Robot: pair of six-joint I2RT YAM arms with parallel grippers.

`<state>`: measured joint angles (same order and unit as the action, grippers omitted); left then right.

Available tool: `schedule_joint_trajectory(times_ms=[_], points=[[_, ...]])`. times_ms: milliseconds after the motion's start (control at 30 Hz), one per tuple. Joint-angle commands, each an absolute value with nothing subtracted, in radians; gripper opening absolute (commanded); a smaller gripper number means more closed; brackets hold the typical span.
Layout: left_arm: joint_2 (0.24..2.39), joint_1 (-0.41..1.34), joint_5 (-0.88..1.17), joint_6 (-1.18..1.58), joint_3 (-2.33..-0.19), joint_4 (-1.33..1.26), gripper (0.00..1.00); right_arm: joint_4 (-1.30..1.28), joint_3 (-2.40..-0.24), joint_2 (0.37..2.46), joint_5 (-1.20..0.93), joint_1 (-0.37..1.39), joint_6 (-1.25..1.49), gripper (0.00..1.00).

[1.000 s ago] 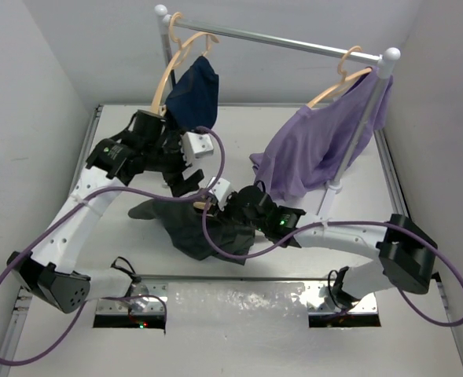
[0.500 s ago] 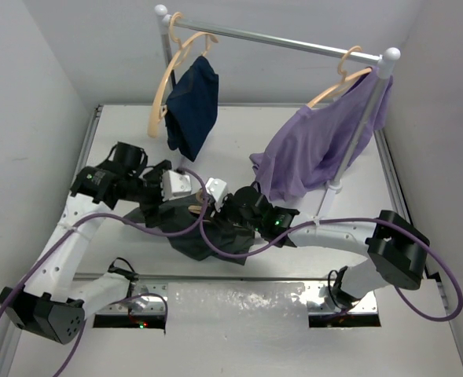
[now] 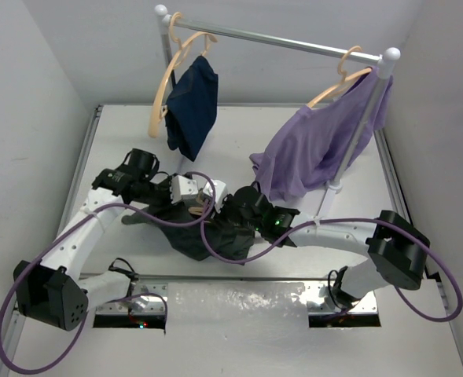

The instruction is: Place the t-shirt on the hanger

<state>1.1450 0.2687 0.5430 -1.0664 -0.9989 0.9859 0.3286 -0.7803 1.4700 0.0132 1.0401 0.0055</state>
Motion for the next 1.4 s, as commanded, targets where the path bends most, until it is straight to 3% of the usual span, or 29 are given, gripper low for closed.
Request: schedule_joint_trajectory(times_ms=[0, 67, 100, 133, 167, 333, 367, 467, 500, 567, 600, 700, 967, 1067, 1167, 1367], points=[[1.127, 0.275, 0.612, -1.100, -0.960, 0.985, 0.51, 0.396, -0.831, 1.427, -0.015, 1.037, -0.026, 0.00], [1.124, 0.275, 0.620, -1.088, -0.940, 0.983, 0.47, 0.391, -0.841, 1.428, -0.018, 1.037, -0.035, 0.00], [1.121, 0.275, 0.630, -1.080, -0.939, 0.979, 0.36, 0.388, -0.845, 1.430, -0.020, 1.035, -0.037, 0.00], [1.115, 0.275, 0.634, -1.043, -0.942, 0.962, 0.10, 0.384, -0.850, 1.430, -0.024, 1.037, -0.038, 0.00], [1.112, 0.273, 0.637, -1.023, -0.952, 0.953, 0.03, 0.382, -0.851, 1.431, -0.026, 1.035, -0.038, 0.00], [1.069, 0.268, 0.597, -0.863, -0.988, 0.890, 0.00, 0.318, -0.889, 1.447, 0.023, 1.032, -0.023, 0.00], [1.057, 0.267, 0.572, -0.847, -0.988, 0.888, 0.00, 0.293, -0.903, 1.450, 0.047, 1.034, -0.017, 0.17], [0.977, 0.264, 0.545, -0.828, -0.963, 0.896, 0.00, 0.198, -0.954, 1.463, 0.121, 1.032, 0.008, 0.34], [0.954, 0.264, 0.546, -0.834, -0.957, 0.906, 0.00, 0.181, -0.962, 1.463, 0.132, 1.032, 0.032, 0.53], [0.894, 0.264, 0.545, -0.845, -0.937, 0.926, 0.00, 0.140, -0.976, 1.453, 0.140, 1.032, 0.077, 0.64], [0.875, 0.264, 0.534, -0.842, -0.931, 0.922, 0.00, 0.134, -0.977, 1.445, 0.137, 1.032, 0.090, 0.77], [0.825, 0.264, 0.459, -0.769, -0.910, 0.904, 0.00, 0.081, -0.985, 1.396, 0.143, 1.032, 0.159, 0.97], [0.701, 0.262, 0.298, -0.618, -0.855, 0.825, 0.00, -0.146, -0.962, 1.244, 0.362, 1.028, 0.414, 0.99], [0.674, 0.264, 0.293, -0.623, -0.835, 0.821, 0.00, -0.144, -0.928, 1.226, 0.373, 1.028, 0.482, 0.94], [0.621, 0.262, 0.343, -0.669, -0.808, 0.819, 0.00, -0.087, -0.904, 1.233, 0.333, 1.028, 0.445, 0.94], [0.548, 0.262, 0.437, -0.900, -0.821, 0.859, 0.00, 0.014, -0.963, 1.282, 0.064, 1.025, 0.068, 0.96]])
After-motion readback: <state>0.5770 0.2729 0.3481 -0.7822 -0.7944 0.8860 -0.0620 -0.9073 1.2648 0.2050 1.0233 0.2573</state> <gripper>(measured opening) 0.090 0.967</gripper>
